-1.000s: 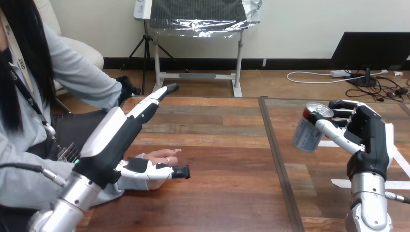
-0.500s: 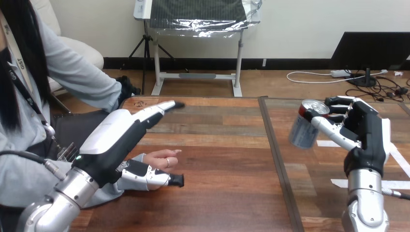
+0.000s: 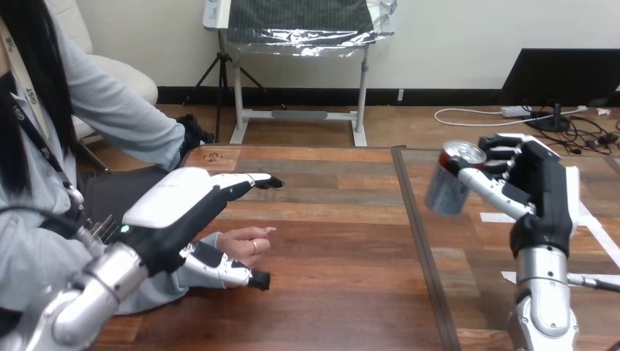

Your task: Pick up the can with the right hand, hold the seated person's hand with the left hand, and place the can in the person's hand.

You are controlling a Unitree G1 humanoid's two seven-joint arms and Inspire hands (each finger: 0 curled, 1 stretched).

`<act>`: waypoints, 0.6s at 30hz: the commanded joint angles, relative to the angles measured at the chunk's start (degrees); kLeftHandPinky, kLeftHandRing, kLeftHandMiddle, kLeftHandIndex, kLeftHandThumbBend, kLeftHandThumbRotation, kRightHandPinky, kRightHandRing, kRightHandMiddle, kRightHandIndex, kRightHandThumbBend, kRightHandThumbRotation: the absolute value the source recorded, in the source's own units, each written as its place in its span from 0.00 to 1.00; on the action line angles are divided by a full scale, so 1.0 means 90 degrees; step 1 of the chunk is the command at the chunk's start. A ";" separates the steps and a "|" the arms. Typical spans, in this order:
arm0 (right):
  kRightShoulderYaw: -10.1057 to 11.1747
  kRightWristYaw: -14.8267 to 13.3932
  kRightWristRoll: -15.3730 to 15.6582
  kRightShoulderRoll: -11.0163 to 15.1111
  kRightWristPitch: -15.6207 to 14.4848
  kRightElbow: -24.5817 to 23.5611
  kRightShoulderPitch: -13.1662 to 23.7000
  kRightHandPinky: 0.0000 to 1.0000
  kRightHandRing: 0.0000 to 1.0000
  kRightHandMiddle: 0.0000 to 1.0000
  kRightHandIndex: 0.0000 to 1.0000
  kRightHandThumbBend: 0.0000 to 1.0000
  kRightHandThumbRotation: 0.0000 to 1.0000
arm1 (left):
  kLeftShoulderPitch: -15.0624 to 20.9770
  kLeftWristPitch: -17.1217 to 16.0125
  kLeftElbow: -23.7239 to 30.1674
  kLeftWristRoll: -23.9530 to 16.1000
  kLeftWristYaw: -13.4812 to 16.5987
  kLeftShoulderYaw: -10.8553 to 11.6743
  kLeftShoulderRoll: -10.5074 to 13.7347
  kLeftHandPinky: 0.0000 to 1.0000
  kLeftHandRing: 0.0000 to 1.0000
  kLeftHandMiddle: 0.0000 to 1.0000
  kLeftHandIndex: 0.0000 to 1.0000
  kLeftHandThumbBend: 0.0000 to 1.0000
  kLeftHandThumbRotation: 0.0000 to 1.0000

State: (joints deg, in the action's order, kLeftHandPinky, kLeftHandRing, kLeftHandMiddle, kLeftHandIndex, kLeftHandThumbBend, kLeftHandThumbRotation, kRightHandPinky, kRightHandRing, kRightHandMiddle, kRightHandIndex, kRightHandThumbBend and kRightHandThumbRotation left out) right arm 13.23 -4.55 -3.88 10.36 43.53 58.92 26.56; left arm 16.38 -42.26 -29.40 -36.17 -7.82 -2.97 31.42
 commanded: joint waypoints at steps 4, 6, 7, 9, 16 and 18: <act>-0.0087 -0.0070 0.0103 -0.0077 0.0180 -0.0570 0.0226 0.29 0.35 0.42 0.47 0.73 0.00 | 0.0966 0.0129 -0.0387 -0.0355 0.0232 -0.0390 0.0374 0.81 0.84 0.83 0.83 1.00 0.36; -0.0088 -0.0065 0.0114 -0.0086 0.0177 -0.0600 0.0214 0.29 0.35 0.42 0.47 0.73 0.00 | 0.1055 0.0168 -0.0472 -0.0437 0.0244 -0.0474 0.0411 0.81 0.84 0.83 0.83 1.00 0.37; -0.0097 -0.0074 0.0130 -0.0094 0.0179 -0.0628 0.0203 0.29 0.35 0.42 0.47 0.73 0.00 | 0.1136 0.0182 -0.0565 -0.0506 0.0260 -0.0534 0.0433 0.81 0.84 0.83 0.83 1.00 0.37; -0.0105 -0.0088 0.0150 -0.0103 0.0177 -0.0666 0.0187 0.29 0.35 0.42 0.47 0.73 0.00 | 0.1228 0.0190 -0.0680 -0.0567 0.0301 -0.0618 0.0462 0.81 0.84 0.83 0.83 1.00 0.38; -0.0137 -0.0081 0.0189 -0.0128 0.0187 -0.0794 0.0129 0.29 0.34 0.42 0.47 0.72 0.00 | 0.1638 0.0229 -0.1252 -0.0847 0.0488 -0.0974 0.0539 0.80 0.84 0.83 0.83 1.00 0.40; -0.0140 -0.0062 0.0181 -0.0128 0.0191 -0.0804 0.0120 0.29 0.34 0.42 0.47 0.72 0.00 | 0.1722 0.0233 -0.1379 -0.0913 0.0565 -0.1058 0.0556 0.79 0.83 0.82 0.83 1.00 0.40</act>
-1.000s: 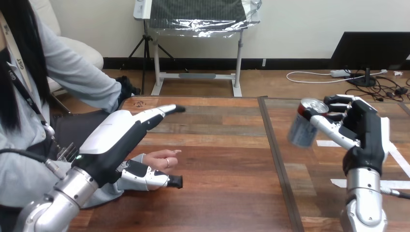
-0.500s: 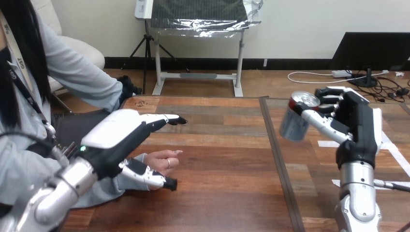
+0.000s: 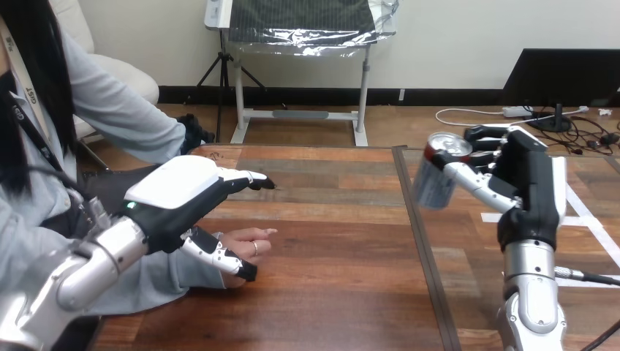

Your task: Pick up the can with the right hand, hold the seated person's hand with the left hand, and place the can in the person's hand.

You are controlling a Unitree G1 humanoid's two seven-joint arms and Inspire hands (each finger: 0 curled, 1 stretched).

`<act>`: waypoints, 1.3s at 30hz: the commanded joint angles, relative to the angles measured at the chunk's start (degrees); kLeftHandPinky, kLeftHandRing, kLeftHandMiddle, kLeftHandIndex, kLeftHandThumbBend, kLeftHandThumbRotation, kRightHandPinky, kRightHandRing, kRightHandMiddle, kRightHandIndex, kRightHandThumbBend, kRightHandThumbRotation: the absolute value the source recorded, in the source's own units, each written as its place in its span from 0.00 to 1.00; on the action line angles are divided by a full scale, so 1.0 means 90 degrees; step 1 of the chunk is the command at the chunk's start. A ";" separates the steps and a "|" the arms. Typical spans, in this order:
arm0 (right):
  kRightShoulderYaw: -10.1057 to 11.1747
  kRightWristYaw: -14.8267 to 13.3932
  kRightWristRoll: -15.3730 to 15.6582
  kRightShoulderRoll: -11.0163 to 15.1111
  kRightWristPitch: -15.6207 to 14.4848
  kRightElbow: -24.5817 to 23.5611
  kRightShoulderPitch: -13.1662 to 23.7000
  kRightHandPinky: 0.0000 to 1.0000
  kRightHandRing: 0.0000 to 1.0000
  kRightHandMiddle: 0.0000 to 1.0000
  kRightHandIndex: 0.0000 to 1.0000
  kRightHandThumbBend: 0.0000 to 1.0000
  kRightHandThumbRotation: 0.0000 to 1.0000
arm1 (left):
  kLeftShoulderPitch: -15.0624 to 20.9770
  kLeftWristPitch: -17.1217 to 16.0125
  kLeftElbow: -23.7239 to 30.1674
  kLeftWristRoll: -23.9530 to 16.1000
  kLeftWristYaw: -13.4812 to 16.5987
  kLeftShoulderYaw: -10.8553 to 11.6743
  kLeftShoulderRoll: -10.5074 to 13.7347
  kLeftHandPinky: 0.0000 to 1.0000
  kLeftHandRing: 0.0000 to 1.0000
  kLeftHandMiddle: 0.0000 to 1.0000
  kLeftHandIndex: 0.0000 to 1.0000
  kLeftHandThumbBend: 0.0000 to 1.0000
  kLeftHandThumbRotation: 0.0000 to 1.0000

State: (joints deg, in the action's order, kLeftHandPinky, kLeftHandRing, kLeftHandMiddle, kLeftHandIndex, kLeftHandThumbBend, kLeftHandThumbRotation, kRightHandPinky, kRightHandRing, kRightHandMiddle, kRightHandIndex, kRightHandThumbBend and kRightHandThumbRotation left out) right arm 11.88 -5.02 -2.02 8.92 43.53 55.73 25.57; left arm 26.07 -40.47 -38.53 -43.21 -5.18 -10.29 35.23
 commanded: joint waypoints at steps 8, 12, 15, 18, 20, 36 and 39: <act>-0.0018 0.0008 0.0013 0.0043 0.0203 -0.0551 0.0155 0.29 0.34 0.42 0.47 0.72 0.00 | 0.1053 0.0078 -0.1050 -0.0304 0.0426 -0.0589 0.0180 0.79 0.83 0.83 0.83 1.00 0.40; -0.0021 0.0044 -0.0007 0.0029 0.0189 -0.0612 0.0119 0.29 0.34 0.42 0.47 0.72 0.00 | 0.1263 0.0082 -0.1460 -0.0389 0.0569 -0.0754 0.0188 0.79 0.83 0.83 0.84 1.00 0.40; -0.0020 0.0064 -0.0026 0.0018 0.0170 -0.0668 0.0086 0.29 0.34 0.42 0.47 0.72 0.00 | 0.1379 0.0112 -0.1676 -0.0416 0.0619 -0.0865 0.0194 0.79 0.84 0.83 0.84 1.00 0.40; -0.0025 0.0058 -0.0012 0.0016 0.0146 -0.0731 0.0045 0.29 0.34 0.42 0.47 0.71 0.00 | 0.1469 0.0151 -0.1853 -0.0413 0.0618 -0.0944 0.0194 0.80 0.84 0.84 0.84 1.00 0.40; -0.0032 0.0045 0.0011 0.0021 0.0143 -0.0761 0.0024 0.29 0.34 0.42 0.47 0.71 0.00 | 0.1518 0.0172 -0.1950 -0.0409 0.0610 -0.0988 0.0193 0.80 0.85 0.84 0.85 1.00 0.41; -0.0008 0.0241 -0.0150 -0.0004 0.0086 -0.0978 -0.0096 0.29 0.34 0.42 0.47 0.70 0.00 | 0.1842 0.0400 -0.2712 -0.0487 0.0612 -0.1399 0.0184 0.79 0.87 0.86 0.87 1.00 0.41; -0.0013 0.0214 -0.0112 0.0003 0.0076 -0.1017 -0.0116 0.29 0.34 0.42 0.47 0.70 0.00 | 0.1873 0.0460 -0.2799 -0.0477 0.0598 -0.1452 0.0181 0.78 0.86 0.86 0.87 1.00 0.41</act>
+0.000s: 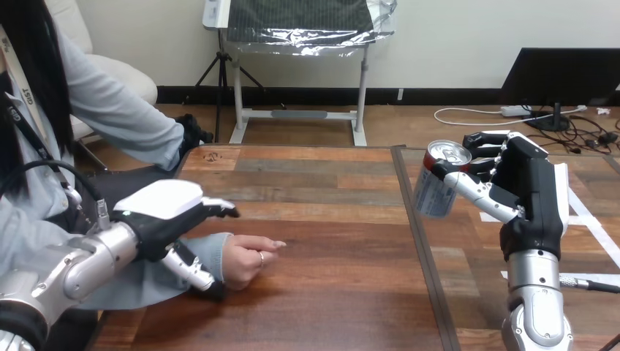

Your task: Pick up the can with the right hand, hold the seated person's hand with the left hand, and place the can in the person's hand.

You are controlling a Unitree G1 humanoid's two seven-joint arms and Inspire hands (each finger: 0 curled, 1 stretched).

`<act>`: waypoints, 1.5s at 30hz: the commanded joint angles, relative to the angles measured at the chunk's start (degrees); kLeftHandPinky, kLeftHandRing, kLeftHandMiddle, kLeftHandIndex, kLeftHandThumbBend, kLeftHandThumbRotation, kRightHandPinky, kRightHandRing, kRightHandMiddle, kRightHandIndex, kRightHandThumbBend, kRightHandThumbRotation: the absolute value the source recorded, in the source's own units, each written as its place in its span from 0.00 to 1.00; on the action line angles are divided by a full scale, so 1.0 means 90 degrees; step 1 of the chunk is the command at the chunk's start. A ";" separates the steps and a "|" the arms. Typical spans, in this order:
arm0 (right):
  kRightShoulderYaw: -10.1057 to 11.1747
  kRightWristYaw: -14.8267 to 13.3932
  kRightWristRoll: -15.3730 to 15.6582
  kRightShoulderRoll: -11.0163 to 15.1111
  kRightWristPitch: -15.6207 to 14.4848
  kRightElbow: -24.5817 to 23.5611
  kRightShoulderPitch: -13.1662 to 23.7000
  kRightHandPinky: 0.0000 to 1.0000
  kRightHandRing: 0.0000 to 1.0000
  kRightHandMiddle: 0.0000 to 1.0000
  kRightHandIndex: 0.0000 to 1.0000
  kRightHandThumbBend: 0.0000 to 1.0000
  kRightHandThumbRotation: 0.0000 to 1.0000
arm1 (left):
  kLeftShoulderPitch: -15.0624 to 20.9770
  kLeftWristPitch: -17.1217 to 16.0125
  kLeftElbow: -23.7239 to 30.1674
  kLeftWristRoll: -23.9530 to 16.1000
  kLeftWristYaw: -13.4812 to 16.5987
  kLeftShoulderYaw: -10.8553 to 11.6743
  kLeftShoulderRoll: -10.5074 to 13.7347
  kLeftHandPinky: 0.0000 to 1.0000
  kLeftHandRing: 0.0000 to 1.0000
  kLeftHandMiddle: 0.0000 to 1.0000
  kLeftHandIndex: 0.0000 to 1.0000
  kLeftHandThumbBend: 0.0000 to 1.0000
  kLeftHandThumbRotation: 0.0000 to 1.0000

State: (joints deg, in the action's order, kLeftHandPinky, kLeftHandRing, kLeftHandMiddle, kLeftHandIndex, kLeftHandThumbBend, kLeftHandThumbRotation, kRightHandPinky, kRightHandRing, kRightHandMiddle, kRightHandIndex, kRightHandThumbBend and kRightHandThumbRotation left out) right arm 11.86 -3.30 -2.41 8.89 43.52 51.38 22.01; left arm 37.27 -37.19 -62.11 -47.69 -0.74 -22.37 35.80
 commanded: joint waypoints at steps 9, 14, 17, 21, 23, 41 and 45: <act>0.0019 0.0100 -0.0161 -0.0033 -0.0018 -0.0657 0.0236 0.29 0.34 0.42 0.47 0.69 0.00 | 0.0693 0.0151 -0.0371 0.0096 -0.0048 -0.0249 0.0145 0.76 0.85 0.86 0.87 1.00 0.41; 0.0025 0.0107 -0.0161 -0.0035 -0.0029 -0.0700 0.0217 0.29 0.34 0.42 0.47 0.69 0.00 | 0.0719 0.0384 -0.0384 -0.0074 -0.0037 -0.0416 0.0163 0.76 0.85 0.86 0.87 1.00 0.40; 0.0030 0.0125 -0.0183 -0.0036 -0.0031 -0.0712 0.0212 0.29 0.34 0.42 0.47 0.70 0.00 | 0.0696 0.0461 -0.0334 -0.0146 0.0034 -0.0499 0.0187 0.73 0.84 0.87 0.87 1.00 0.38; 0.0014 0.0113 -0.0162 -0.0019 -0.0048 -0.0755 0.0189 0.29 0.34 0.42 0.47 0.70 0.00 | 0.0673 0.0506 -0.0350 -0.0212 0.0209 -0.0608 0.0199 0.71 0.83 0.87 0.87 1.00 0.38; 0.0012 0.0143 -0.0181 -0.0012 -0.0052 -0.0763 0.0184 0.29 0.34 0.42 0.47 0.70 0.00 | 0.0663 0.0480 -0.0368 -0.0247 0.0313 -0.0656 0.0212 0.71 0.82 0.86 0.87 1.00 0.38; 0.0010 0.0120 -0.0137 0.0022 -0.0090 -0.0881 0.0140 0.29 0.34 0.42 0.47 0.70 0.00 | 0.0639 0.0476 -0.0466 -0.0285 0.0607 -0.0829 0.0161 0.63 0.74 0.80 0.81 1.00 0.31; 0.0022 0.0178 -0.0191 0.0022 -0.0098 -0.0868 0.0143 0.29 0.35 0.42 0.47 0.70 0.00 | 0.0618 0.0414 -0.0461 -0.0195 0.0612 -0.0776 0.0139 0.61 0.70 0.76 0.77 1.00 0.29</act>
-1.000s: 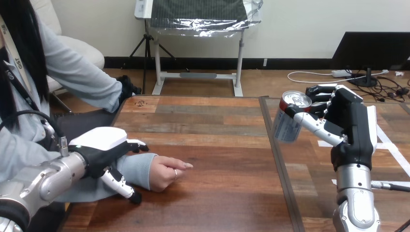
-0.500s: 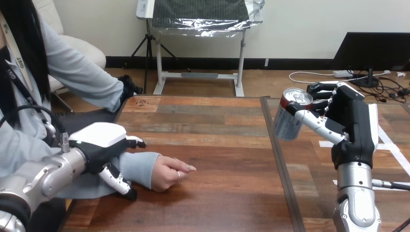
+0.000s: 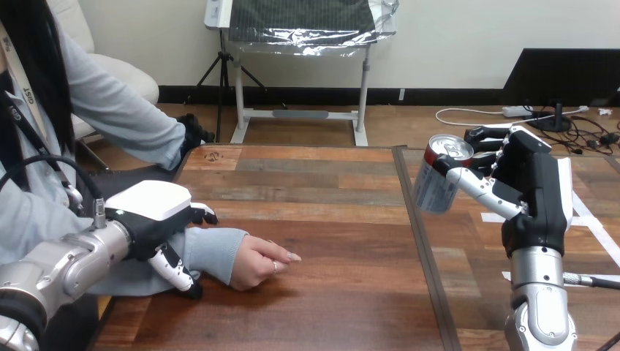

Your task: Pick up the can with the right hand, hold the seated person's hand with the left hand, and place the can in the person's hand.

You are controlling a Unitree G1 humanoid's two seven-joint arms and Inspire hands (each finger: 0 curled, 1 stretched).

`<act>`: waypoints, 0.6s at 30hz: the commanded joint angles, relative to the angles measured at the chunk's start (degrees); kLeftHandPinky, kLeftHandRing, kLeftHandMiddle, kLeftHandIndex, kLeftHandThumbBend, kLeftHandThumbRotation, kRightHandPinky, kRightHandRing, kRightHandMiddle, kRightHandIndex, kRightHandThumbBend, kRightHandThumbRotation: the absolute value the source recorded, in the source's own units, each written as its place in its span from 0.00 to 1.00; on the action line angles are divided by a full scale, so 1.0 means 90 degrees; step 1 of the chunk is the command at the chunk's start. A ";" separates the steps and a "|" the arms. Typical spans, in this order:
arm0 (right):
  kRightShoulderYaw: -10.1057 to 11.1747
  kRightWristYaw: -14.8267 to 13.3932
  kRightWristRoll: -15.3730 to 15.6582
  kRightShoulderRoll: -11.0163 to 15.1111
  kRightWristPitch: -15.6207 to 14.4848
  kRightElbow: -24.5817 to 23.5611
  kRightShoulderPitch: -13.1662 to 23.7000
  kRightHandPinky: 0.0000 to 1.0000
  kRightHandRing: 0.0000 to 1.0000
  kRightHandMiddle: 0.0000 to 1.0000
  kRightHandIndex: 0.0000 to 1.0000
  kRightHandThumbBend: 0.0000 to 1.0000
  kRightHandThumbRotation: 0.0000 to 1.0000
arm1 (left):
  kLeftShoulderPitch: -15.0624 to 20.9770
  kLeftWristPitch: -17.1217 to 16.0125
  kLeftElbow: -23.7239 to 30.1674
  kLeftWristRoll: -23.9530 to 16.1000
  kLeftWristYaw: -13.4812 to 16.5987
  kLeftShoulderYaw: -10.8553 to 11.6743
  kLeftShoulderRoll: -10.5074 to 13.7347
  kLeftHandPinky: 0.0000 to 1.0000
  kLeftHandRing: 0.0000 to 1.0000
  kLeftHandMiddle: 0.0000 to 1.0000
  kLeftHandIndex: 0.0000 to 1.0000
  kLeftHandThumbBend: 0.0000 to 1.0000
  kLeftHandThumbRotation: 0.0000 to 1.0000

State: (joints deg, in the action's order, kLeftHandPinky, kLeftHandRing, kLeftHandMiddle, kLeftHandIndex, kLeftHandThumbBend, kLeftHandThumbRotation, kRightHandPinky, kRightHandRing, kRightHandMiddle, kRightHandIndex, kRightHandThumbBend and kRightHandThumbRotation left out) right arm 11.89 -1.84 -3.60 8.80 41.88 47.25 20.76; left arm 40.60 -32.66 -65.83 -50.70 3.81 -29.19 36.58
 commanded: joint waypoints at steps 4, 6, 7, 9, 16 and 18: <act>0.0017 -0.0004 -0.0033 0.0042 0.0070 -0.0410 0.0277 0.29 0.35 0.42 0.47 0.69 0.00 | 0.0224 -0.0142 -0.0001 0.0227 0.0108 0.0014 0.0041 0.58 0.66 0.72 0.74 1.00 0.25; 0.0021 0.0015 -0.0061 0.0035 0.0041 -0.0422 0.0275 0.30 0.35 0.42 0.47 0.70 0.00 | 0.0219 -0.0186 0.0002 0.0231 0.0148 -0.0001 0.0042 0.56 0.64 0.70 0.72 1.00 0.24; 0.0024 0.0030 -0.0081 0.0030 0.0022 -0.0431 0.0274 0.30 0.35 0.43 0.47 0.70 0.00 | 0.0220 -0.0212 0.0002 0.0227 0.0161 -0.0008 0.0044 0.56 0.63 0.69 0.71 1.00 0.23; 0.0024 0.0024 -0.0076 0.0032 0.0014 -0.0433 0.0273 0.30 0.35 0.43 0.47 0.70 0.00 | 0.0212 -0.0235 0.0012 0.0248 0.0149 0.0006 0.0039 0.55 0.62 0.67 0.70 1.00 0.23; 0.0025 0.0057 -0.0078 0.0045 0.0069 -0.0371 0.0290 0.30 0.35 0.43 0.47 0.70 0.00 | 0.0195 -0.0293 0.0081 0.0332 0.0075 0.0041 0.0036 0.50 0.55 0.61 0.64 0.98 0.17; 0.0026 0.0058 -0.0075 0.0047 0.0067 -0.0368 0.0289 0.30 0.35 0.43 0.47 0.70 0.00 | 0.0188 -0.0326 0.0084 0.0347 0.0103 0.0039 0.0037 0.49 0.54 0.60 0.63 0.98 0.16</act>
State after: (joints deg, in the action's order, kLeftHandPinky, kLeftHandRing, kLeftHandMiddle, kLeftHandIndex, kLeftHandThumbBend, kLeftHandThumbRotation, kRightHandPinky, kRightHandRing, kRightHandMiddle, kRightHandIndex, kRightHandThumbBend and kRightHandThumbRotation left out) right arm 11.89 -1.47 -3.63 8.81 41.81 47.25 20.35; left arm 40.58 -35.17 -65.83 -48.99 3.94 -29.19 36.58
